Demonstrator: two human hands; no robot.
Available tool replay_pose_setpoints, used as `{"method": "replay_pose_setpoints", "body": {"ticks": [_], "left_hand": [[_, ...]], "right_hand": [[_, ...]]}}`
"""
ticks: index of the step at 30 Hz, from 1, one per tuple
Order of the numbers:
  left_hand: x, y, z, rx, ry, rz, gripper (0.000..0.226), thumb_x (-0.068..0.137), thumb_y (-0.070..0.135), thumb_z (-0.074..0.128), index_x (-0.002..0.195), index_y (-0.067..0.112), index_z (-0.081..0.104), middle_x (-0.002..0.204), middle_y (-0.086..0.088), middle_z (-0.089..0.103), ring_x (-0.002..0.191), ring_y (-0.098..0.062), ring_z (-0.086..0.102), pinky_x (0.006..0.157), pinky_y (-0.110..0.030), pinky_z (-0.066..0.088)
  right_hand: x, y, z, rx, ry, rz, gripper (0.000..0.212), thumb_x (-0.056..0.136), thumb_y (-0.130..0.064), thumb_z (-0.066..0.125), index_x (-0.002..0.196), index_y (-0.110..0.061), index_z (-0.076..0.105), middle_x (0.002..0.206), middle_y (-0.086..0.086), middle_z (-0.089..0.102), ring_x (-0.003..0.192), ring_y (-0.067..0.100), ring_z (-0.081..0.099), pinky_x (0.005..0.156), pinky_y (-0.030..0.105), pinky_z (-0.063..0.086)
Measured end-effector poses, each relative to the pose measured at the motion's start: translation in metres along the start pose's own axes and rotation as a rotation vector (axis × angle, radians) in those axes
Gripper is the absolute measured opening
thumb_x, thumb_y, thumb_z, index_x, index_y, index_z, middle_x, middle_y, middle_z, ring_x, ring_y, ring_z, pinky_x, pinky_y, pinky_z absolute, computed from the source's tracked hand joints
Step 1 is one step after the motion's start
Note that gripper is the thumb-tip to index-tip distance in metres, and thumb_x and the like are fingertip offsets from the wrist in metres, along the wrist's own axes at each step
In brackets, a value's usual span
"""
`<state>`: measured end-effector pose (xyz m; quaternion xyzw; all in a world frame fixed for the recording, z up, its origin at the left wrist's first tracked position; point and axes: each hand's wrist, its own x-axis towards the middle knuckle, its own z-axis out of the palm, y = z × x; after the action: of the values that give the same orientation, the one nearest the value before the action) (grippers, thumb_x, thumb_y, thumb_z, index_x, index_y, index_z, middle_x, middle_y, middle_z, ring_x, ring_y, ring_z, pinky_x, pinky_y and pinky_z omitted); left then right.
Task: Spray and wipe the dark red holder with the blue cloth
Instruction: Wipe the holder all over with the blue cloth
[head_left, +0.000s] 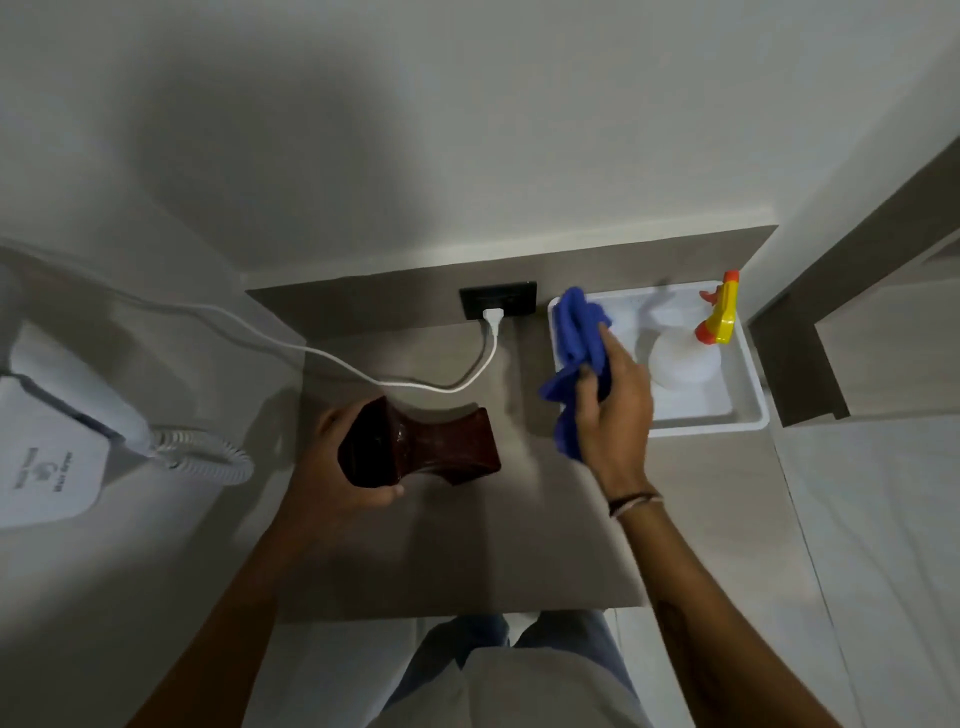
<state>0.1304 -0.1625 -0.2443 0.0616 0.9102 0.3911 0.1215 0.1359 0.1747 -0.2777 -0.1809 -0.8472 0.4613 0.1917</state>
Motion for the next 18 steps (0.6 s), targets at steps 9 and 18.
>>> {"method": "replay_pose_setpoints", "body": {"ticks": [9,18], "left_hand": [[-0.009,-0.020,0.003,-0.063,0.019,-0.013,0.101,0.048,0.043,0.083,0.140,0.008,0.059,0.135,-0.007,0.055,0.119,-0.006,0.056,0.103,-0.005,0.040],[-0.017,-0.033,0.003,-0.146,-0.001,-0.017,0.108,0.051,0.035,0.095,0.147,0.005,0.056,0.142,-0.009,0.055,0.128,-0.015,0.060,0.110,-0.022,0.046]], "right_hand": [[-0.139,-0.035,0.099,-0.087,-0.509,-0.361,0.078,0.099,-0.005,0.058,0.166,-0.034,0.031,0.169,-0.002,0.042,0.130,0.030,0.052,0.108,0.043,0.048],[-0.148,-0.056,0.114,0.054,-0.426,-0.179,0.070,0.097,-0.007,0.058,0.159,-0.036,0.047,0.151,0.004,0.052,0.121,0.013,0.050,0.114,0.021,0.045]]}}
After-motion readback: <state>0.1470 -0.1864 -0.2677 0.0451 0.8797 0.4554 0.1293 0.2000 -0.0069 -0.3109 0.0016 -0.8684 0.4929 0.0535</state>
